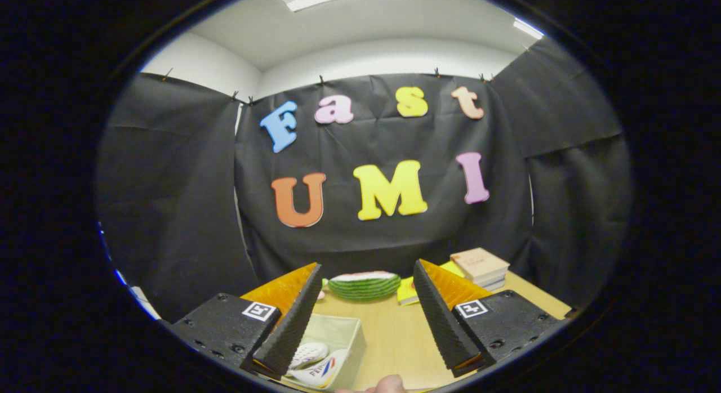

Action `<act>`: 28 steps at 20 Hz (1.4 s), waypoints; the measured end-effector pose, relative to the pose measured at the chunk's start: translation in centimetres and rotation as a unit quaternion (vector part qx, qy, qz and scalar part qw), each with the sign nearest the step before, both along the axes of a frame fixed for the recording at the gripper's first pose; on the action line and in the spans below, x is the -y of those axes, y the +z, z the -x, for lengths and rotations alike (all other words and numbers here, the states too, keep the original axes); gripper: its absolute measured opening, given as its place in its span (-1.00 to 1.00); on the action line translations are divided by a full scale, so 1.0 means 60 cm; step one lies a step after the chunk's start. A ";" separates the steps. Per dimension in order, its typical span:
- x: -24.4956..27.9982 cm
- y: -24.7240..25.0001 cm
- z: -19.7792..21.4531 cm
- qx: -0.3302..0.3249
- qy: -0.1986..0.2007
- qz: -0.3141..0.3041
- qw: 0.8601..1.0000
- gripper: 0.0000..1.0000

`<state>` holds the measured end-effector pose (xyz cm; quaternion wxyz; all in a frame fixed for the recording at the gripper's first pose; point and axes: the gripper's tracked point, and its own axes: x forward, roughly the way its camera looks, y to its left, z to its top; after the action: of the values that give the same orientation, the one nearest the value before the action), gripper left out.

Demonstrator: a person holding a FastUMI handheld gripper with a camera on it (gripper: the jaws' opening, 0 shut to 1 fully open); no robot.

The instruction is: Open the storage box then place both shoes into the box .Put the left shoe in first, then the right shoe, with the right side of both shoes facing outward in a uniform manner.

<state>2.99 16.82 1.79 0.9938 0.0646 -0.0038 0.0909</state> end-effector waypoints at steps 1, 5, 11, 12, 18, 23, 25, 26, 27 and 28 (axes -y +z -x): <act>0.016 0.014 0.015 0.020 -0.005 0.007 1.000 1.00; 0.089 0.047 0.080 0.077 -0.026 0.026 0.996 1.00; 0.147 -0.009 0.128 0.071 -0.040 0.022 0.996 1.00; 0.148 -0.007 0.130 0.075 -0.040 0.018 0.996 1.00; 0.152 -0.034 0.125 0.061 -0.026 0.005 0.998 1.00; 0.157 -0.073 0.102 0.024 -0.028 0.012 0.999 1.00; 0.152 -0.087 0.093 0.015 -0.025 0.019 0.999 1.00; 0.149 -0.093 0.090 0.011 -0.022 0.017 1.000 1.00; 0.147 -0.097 0.088 0.007 -0.020 0.011 1.000 1.00; 0.148 -0.098 0.084 0.007 -0.021 0.007 1.000 1.00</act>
<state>-2.06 7.93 -4.11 0.9958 0.0572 -0.0120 0.0707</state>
